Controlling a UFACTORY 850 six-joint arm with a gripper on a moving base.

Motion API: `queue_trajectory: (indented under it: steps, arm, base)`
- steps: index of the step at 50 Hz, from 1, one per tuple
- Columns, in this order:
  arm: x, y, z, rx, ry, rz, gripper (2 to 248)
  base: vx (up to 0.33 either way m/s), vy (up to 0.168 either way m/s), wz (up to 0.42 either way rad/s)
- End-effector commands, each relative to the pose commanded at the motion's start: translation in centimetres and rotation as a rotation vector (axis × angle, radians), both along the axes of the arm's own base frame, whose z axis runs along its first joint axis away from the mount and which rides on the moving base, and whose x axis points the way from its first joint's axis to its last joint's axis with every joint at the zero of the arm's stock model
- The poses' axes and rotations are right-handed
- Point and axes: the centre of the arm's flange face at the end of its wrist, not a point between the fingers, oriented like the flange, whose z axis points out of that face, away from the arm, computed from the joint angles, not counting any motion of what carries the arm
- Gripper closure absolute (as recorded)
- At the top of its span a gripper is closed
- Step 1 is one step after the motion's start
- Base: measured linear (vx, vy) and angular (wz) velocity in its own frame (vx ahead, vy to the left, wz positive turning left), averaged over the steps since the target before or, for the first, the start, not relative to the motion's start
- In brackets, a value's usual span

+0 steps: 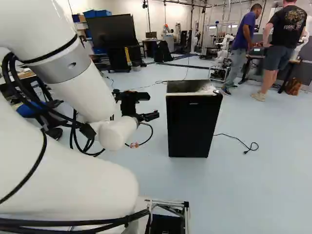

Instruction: Grab a drink from the fridge

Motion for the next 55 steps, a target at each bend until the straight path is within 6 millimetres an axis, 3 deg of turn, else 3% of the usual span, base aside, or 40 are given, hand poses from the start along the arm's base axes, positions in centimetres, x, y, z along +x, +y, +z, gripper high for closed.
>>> queue_trajectory:
  steps: [55]
  arm:
    - [0.00,0.00,0.00,0.000,0.000,0.000,3]
  base:
    - [0.075,0.003,-0.002]
